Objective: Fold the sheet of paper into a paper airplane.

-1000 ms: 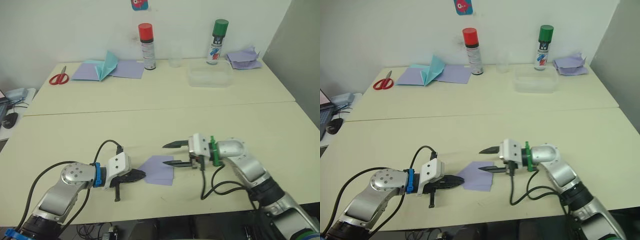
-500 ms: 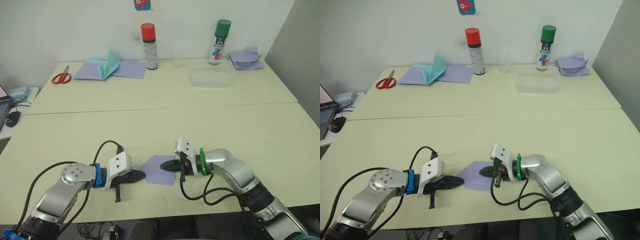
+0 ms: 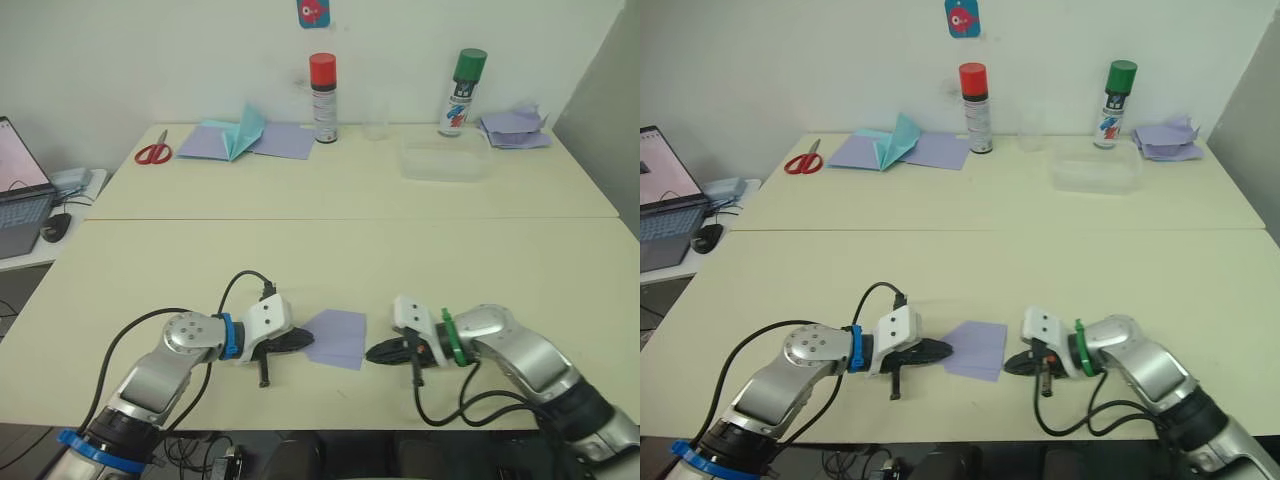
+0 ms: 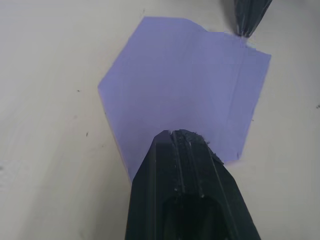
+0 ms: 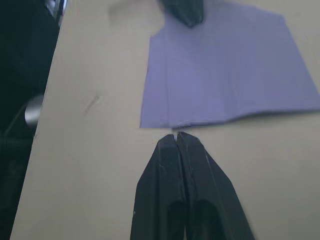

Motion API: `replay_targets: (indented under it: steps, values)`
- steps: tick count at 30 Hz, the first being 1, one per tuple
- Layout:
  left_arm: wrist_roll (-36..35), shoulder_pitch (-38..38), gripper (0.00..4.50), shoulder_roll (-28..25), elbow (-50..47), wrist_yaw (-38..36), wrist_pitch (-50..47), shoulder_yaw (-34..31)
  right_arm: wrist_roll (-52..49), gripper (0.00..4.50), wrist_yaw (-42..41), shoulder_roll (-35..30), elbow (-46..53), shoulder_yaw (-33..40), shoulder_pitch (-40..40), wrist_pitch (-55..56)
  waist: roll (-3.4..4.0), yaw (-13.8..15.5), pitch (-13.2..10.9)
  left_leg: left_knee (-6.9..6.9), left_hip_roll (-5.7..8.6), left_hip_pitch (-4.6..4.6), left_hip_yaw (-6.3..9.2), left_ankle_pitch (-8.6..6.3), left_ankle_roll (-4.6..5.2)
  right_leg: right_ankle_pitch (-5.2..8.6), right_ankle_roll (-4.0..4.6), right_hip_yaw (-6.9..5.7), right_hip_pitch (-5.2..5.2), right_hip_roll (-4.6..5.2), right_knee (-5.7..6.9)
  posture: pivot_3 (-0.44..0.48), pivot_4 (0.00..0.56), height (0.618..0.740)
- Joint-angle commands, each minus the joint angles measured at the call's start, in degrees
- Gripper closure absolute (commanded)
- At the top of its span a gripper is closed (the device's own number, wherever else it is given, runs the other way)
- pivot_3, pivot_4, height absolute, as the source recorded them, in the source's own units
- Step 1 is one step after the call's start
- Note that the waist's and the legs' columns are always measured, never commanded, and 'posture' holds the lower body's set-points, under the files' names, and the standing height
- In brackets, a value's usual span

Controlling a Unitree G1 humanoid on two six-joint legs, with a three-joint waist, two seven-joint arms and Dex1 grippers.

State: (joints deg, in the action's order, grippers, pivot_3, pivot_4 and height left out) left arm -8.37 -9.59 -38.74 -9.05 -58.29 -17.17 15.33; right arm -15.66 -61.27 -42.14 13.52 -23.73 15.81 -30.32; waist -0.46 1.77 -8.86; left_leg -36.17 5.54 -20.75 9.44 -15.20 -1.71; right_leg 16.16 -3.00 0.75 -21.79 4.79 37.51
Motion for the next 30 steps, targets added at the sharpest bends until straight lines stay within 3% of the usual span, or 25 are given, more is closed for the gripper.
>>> replay_targets:
  steps: [1,5,8,11,25,29,30]
  values:
    - [3.7,1.2,4.5,1.1,2.8,1.9,-2.6,3.8,-2.1,4.46,2.2,-2.8,3.8,6.4,-3.6,-4.6,0.02,0.2,0.0,-0.01,0.0,0.0,0.02,0.01,0.02,-0.04,-0.08,-0.01,0.07,0.02,-0.14,0.0,0.15,0.74]
    - [2.4,2.9,4.5,1.9,1.7,2.3,-3.8,3.5,-12.5,4.46,8.5,1.0,14.4,16.8,-5.1,-14.8,0.04,0.1,0.1,0.01,-0.01,-0.08,-0.04,0.05,0.1,-0.18,-0.31,0.06,0.34,0.11,-0.43,0.0,0.15,0.74]
    - [1.3,3.9,4.5,2.0,0.7,1.6,-4.1,3.2,-13.7,4.46,12.0,4.8,15.9,17.2,-4.2,-16.9,0.04,-0.1,0.1,0.05,-0.14,-0.06,-0.03,0.05,0.1,-0.18,-0.32,0.05,0.33,0.16,-0.43,0.0,0.15,0.74]
    - [1.5,3.8,4.5,1.6,2.4,1.1,-1.9,2.4,-9.0,4.46,11.2,5.7,12.2,11.6,-4.2,-11.8,0.05,-0.1,0.1,0.09,-0.08,-0.07,0.01,0.05,0.1,-0.18,-0.31,0.0,0.31,0.15,-0.47,0.0,0.15,0.74]
    - [0.7,5.5,4.5,-1.4,3.7,-1.3,0.2,0.3,0.7,4.46,10.0,12.4,-0.9,-1.4,-3.3,-1.0,0.03,-1.5,0.2,0.15,-0.17,-0.06,-0.15,-0.03,0.2,-0.3,-0.1,0.07,0.08,0.12,-0.44,0.0,0.15,0.74]
    - [-2.3,5.7,4.5,-0.6,2.4,-0.7,-1.2,-2.5,3.8,4.46,11.0,12.8,-2.5,-3.0,-3.0,0.3,0.02,-1.9,0.3,0.15,-0.19,-0.04,-0.13,-0.03,0.2,-0.29,-0.13,0.06,0.05,0.1,-0.43,0.0,0.15,0.74]
    - [-5.9,5.6,4.5,0.6,1.4,-0.1,-4.0,-5.0,3.9,4.46,11.0,13.0,-2.4,-3.0,-3.0,0.3,0.02,-2.0,0.3,0.15,-0.2,-0.03,-0.13,-0.03,0.2,-0.27,-0.15,0.06,0.03,0.09,-0.43,0.0,0.15,0.74]
